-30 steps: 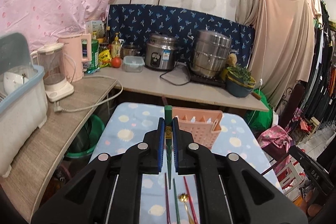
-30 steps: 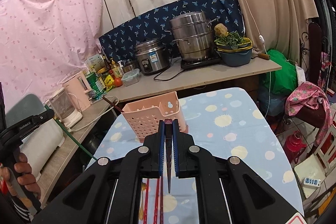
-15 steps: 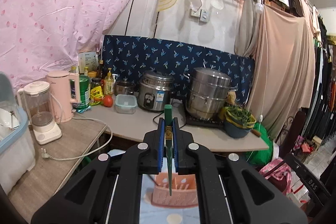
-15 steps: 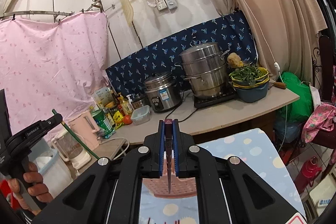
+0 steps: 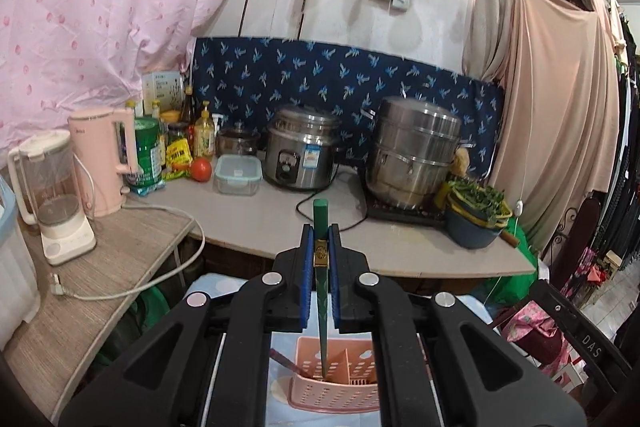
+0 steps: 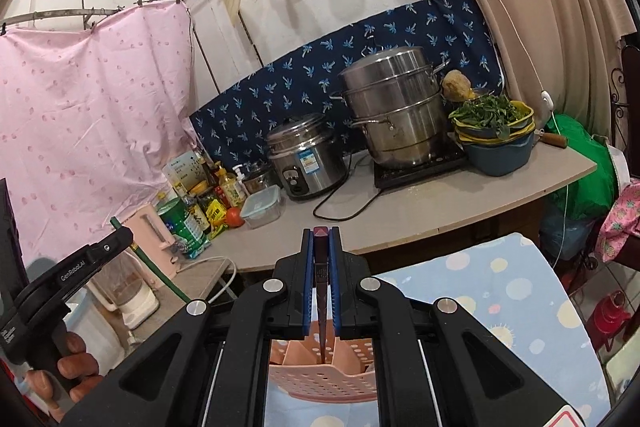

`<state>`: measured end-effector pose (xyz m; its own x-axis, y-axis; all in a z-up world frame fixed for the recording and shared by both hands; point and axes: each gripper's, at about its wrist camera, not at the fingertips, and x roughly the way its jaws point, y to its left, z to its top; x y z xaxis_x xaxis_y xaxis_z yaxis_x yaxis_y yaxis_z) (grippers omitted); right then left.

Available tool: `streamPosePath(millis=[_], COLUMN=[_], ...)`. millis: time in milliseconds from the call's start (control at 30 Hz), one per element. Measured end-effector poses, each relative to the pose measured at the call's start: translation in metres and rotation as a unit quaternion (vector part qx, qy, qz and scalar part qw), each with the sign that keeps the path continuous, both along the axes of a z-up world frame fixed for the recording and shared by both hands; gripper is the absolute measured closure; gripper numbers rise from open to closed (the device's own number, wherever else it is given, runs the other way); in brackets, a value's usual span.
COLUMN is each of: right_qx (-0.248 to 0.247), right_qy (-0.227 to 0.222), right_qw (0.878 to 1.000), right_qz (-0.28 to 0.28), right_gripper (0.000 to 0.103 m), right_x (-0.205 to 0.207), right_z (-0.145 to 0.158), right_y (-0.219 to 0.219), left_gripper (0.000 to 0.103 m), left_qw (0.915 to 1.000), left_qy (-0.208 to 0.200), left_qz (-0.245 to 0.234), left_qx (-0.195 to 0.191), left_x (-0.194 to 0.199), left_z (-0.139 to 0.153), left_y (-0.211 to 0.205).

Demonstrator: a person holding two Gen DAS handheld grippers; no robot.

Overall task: Organize utensils
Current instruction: 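Lift and carry both held chopsticks up to the pink basket, then open both tools to drop the chopsticks into the basket, then move both open tools back down to the remaining chopsticks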

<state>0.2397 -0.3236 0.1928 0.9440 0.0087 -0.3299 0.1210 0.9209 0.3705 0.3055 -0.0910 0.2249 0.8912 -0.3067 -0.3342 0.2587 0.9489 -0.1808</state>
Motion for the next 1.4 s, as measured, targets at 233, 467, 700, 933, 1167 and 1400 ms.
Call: streamPosePath(millis=[233, 467, 700, 933, 1167, 1400], right_qx=[0.002, -0.006, -0.013, -0.022, -0.032, -0.05], right_qy=[0.029, 0.039, 0.036, 0.042, 0.072, 0.118], right_qw=[1.0, 0.999, 0.999, 0.999, 0.996, 0.99], right_qz=[0.004, 0.004, 0.005, 0.022, 0.049, 0.061], right_gripper=[0.095, 0.082, 0.074, 0.071, 0.07, 0.07], right_x=[0.01, 0.006, -0.018, -0.06, -0.116, -0.174], right_z=[-0.029, -0.035, -0.03, -0.03, -0.052, -0.095], right_y=[-0.001, 0.002, 0.005, 0.018, 0.042, 0.068], left_gripper=[0.096, 0.064, 0.056, 0.053, 0.053, 0.053], left_qw=[0.9993, 0.999, 0.9994, 0.9992, 0.9975, 0.9926], left_qy=[0.036, 0.044, 0.033, 0.039, 0.066, 0.096], left_qz=[0.0, 0.003, 0.001, 0.001, -0.009, -0.014], left_qx=[0.006, -0.001, 0.005, 0.013, 0.024, 0.073], left_x=[0.015, 0.012, -0.01, -0.045, -0.095, -0.143], left_z=[-0.032, -0.042, -0.038, -0.039, -0.055, -0.095], left_y=[-0.001, 0.005, 0.011, 0.025, 0.043, 0.051])
